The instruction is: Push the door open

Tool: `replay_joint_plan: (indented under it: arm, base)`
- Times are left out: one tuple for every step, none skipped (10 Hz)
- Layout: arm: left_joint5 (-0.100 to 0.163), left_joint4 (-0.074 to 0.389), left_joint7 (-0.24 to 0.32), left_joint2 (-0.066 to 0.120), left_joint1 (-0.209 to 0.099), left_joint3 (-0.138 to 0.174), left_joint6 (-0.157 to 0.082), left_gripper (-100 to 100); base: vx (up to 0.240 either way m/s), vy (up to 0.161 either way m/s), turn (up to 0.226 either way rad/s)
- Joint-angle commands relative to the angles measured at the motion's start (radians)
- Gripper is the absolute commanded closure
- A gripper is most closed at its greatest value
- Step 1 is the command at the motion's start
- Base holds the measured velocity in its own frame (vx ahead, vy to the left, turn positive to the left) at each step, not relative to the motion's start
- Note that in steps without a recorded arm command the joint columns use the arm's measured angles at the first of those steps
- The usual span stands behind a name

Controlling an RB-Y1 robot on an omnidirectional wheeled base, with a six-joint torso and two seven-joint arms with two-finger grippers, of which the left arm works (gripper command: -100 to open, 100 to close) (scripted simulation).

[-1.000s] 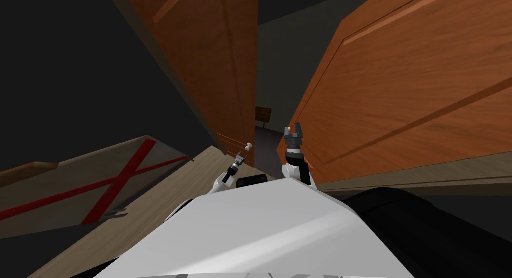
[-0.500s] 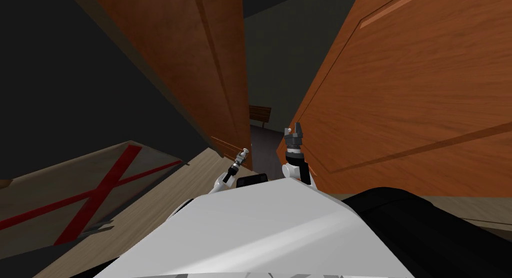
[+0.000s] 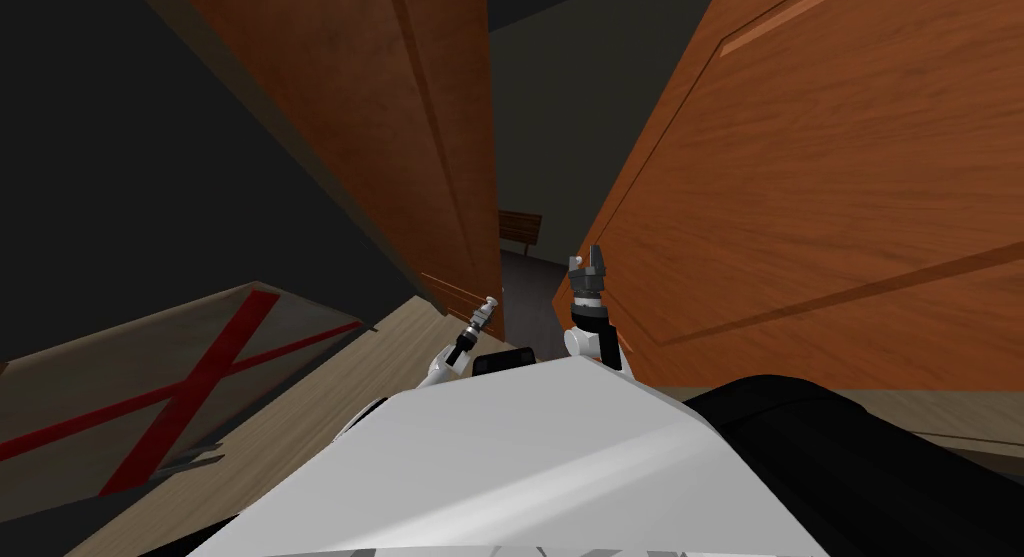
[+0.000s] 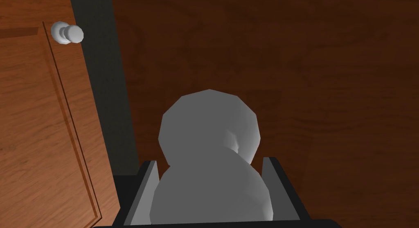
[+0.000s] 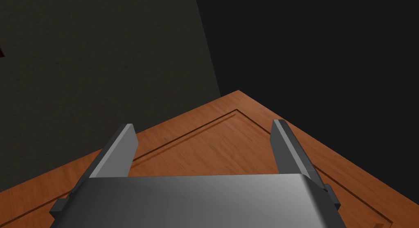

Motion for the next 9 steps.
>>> replay_joint_plan:
  arm:
    - [0.0,0.0,0.0,0.002,0.004,0.0,-0.003,100]
    - [0.003,-0.001,0.03,-0.001,0.002,0.004,0.0,100]
    - [0.005,-0.002,0.043,-0.001,0.002,0.006,0.001,100]
    - [0.008,-0.003,0.075,-0.002,0.004,0.01,0.001,100]
    - [0.011,-0.004,0.1,-0.003,0.005,0.013,0.002,100]
    - [0.014,-0.006,0.125,-0.003,0.006,0.017,0.003,100]
    - [0.017,-0.007,0.15,-0.004,0.008,0.02,0.003,100]
    - [0.02,-0.008,0.175,-0.005,0.009,0.024,0.004,100]
    - [0.023,-0.01,0.205,-0.006,0.011,0.028,0.004,100]
  base:
    - [0.0,0.0,0.0]
    - [0.019,-0.01,-0.025]
    - [0.023,-0.013,-0.015]
    - [0.021,-0.015,-0.014]
    - [0.022,-0.015,-0.014]
    - [0.02,-0.019,-0.017]
    - [0.021,-0.023,-0.017]
    - [0.027,-0.018,-0.02]
    - [0.028,-0.02,-0.033]
